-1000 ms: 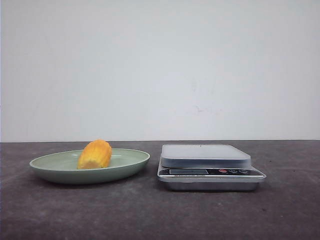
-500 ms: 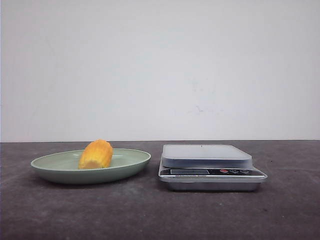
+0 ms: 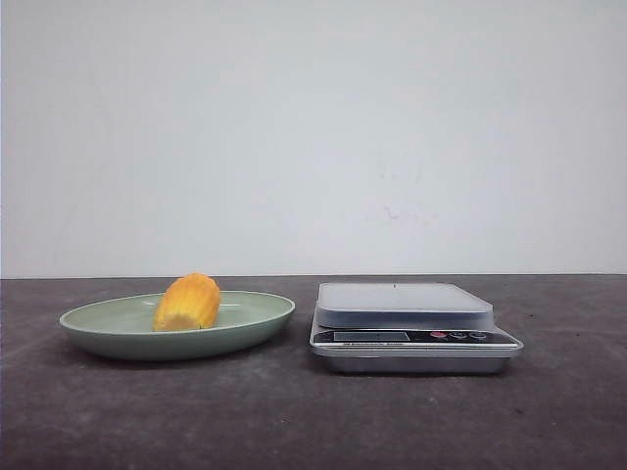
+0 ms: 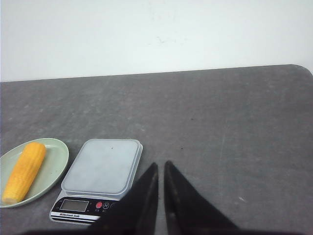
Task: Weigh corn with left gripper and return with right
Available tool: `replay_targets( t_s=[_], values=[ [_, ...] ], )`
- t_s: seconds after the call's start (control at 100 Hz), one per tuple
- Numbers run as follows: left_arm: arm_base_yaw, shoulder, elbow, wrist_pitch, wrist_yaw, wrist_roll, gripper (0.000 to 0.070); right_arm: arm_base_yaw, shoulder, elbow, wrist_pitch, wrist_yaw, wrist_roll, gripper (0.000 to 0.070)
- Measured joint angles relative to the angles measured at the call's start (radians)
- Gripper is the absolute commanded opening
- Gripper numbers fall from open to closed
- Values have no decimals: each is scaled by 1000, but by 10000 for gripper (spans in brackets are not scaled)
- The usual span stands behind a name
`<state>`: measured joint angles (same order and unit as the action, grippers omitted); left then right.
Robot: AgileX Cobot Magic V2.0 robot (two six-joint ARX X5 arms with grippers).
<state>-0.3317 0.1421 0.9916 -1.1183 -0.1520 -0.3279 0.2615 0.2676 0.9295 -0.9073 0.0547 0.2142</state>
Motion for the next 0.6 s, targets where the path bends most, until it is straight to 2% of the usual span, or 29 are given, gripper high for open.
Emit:
replay_targets(
  t_s=[0.16,0.24,0.35,0.52,0.6],
  values=[
    [23,0,-3,6,-6,5,15,0,0,0,0,0,0,16],
    [92,-5,-49,81,-43,26,15,0,0,0,0,0,0,16],
    [202,-42,-187,274,-48,65,15,0,0,0,0,0,0,16],
    [312,-124,-462,667,98,154,15,0,0,0,0,-1,0,16],
    [333,-138,-595,825,130,170,15,0,0,0,0,-1,0,16]
  ],
)
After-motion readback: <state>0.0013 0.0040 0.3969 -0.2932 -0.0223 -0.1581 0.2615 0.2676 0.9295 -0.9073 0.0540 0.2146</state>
